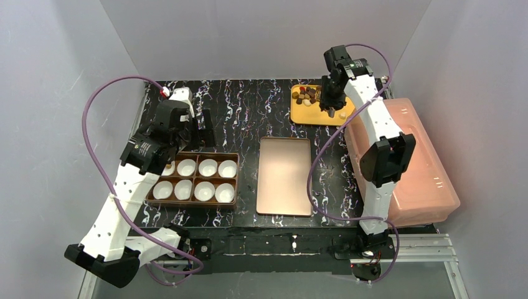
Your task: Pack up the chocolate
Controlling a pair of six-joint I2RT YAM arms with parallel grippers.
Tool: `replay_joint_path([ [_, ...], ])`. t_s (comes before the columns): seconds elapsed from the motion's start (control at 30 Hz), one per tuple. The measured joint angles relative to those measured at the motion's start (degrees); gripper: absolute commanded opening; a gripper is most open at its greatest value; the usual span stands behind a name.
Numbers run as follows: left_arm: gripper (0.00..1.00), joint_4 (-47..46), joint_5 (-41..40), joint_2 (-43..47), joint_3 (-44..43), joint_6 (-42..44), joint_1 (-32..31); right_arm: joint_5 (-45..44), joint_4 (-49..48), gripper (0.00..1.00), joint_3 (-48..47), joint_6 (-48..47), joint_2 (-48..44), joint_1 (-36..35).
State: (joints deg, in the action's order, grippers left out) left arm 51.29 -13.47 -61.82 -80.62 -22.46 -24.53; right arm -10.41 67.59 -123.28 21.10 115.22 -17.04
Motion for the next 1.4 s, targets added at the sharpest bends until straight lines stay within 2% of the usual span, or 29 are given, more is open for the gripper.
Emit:
replay_joint_path([
  [0.17,0.99,0.5,-0.85,0.02,-2.62,-0.11,0.0,1.75,-0.04,0.28,0.42,0.76,-2.93,-4.96],
  [0.57,1.0,4.31,-7.23,4.17,-11.39,-1.81,0.0,9.42,-2.6,0.29,-2.12,3.69,-3.39,-23.71],
  [0.9,1.0,5.66,-6.91,4.92,-12.83,-2.23,0.0,16.0,-12.85,0.31,-7.13,4.2,5.9,-40.96],
  [1.13,1.0,5.66,-5.31,4.9,-12.55,-2.23,0.0,17.99,-17.44,0.32,-7.58,3.69,11.78,-46.18],
  [1.4,1.0,5.64,-4.7,5.03,-11.69,-2.23,0.0,17.62,-19.08,0.35,-7.58,2.69,13.6,-46.31],
])
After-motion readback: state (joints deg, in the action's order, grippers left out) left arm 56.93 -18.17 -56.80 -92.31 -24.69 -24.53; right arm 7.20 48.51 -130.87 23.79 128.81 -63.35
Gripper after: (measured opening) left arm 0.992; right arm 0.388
